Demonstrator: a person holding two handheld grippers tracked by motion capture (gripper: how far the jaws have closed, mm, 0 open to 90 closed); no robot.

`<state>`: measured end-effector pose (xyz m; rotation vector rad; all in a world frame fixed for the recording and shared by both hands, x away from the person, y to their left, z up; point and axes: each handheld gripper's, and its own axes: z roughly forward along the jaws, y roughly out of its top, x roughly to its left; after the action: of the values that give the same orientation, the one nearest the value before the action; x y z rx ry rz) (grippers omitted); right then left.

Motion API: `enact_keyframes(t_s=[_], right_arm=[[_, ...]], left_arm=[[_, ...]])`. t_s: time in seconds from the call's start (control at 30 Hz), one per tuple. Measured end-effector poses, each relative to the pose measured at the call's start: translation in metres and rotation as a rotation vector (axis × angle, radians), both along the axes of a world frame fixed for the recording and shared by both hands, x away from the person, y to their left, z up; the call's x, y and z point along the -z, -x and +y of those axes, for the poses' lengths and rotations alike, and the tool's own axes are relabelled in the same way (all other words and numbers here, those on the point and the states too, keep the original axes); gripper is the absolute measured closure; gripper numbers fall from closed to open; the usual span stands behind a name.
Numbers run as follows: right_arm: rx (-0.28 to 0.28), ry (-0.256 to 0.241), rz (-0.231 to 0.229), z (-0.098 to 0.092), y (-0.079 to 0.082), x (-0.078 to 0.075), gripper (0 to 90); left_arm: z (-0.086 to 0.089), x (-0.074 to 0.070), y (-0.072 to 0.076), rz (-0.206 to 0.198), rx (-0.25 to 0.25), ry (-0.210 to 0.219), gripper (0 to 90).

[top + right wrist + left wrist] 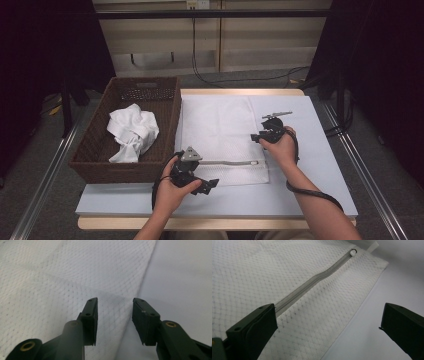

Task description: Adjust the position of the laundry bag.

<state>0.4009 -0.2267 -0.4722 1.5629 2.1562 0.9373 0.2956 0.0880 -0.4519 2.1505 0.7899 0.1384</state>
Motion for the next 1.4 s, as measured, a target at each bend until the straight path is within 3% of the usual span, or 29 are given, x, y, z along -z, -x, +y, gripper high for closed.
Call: enact_keyframes(t_s=[0.17, 0.27, 0.37, 0.43, 0.5, 0.73, 0.8, 0.83, 0.93, 1.2, 1.3, 1.4], right_arm=[[-0.005, -0.007, 0.025, -0.005, 0.001, 0.006, 63.6], [0.018, 0.008, 0.026, -0.003, 0.002, 0.006, 75.0], [0.008, -0.001, 0.034, -0.001, 0.003, 0.006, 80.6], [0.008, -0.023, 0.038, -0.002, 0.003, 0.007, 89.2], [0.013, -0.053, 0.052, -0.004, 0.002, 0.008, 89.8], [0.009, -0.070, 0.067, -0.008, 0.002, 0.007, 90.0], [0.006, -0.085, 0.067, -0.011, 0.002, 0.008, 90.0], [0.006, -0.092, 0.066, -0.013, 0.003, 0.008, 90.0], [0.007, -0.107, 0.072, -0.016, 0.004, 0.008, 90.0], [0.022, -0.127, 0.073, -0.026, 0.006, 0.005, 90.0], [0.023, -0.109, 0.071, -0.029, 0.008, 0.005, 90.0], [0.033, -0.131, 0.069, -0.034, 0.010, 0.006, 90.0]], left_arm=[[0.000, 0.000, -0.001, 0.001, -0.005, -0.001, 0.1], [-0.001, 0.000, -0.001, 0.003, 0.000, -0.016, 0.1], [-0.001, 0.000, -0.001, 0.000, -0.002, -0.016, 0.1], [-0.001, 0.000, -0.001, -0.004, -0.002, -0.011, 0.1], [-0.002, 0.000, 0.000, -0.007, -0.001, -0.016, 0.1], [0.000, 0.000, -0.002, -0.001, 0.005, -0.039, 0.1], [0.000, 0.000, -0.002, 0.005, 0.004, -0.032, 0.1], [-0.002, 0.001, -0.001, 0.004, -0.007, -0.009, 0.1], [-0.003, 0.000, -0.001, 0.012, 0.005, -0.030, 0.1], [-0.006, 0.001, -0.001, 0.016, 0.013, -0.035, 0.1], [-0.006, 0.001, -0.001, 0.015, 0.004, -0.027, 0.1], [-0.007, 0.001, -0.001, 0.014, 0.010, -0.031, 0.1]])
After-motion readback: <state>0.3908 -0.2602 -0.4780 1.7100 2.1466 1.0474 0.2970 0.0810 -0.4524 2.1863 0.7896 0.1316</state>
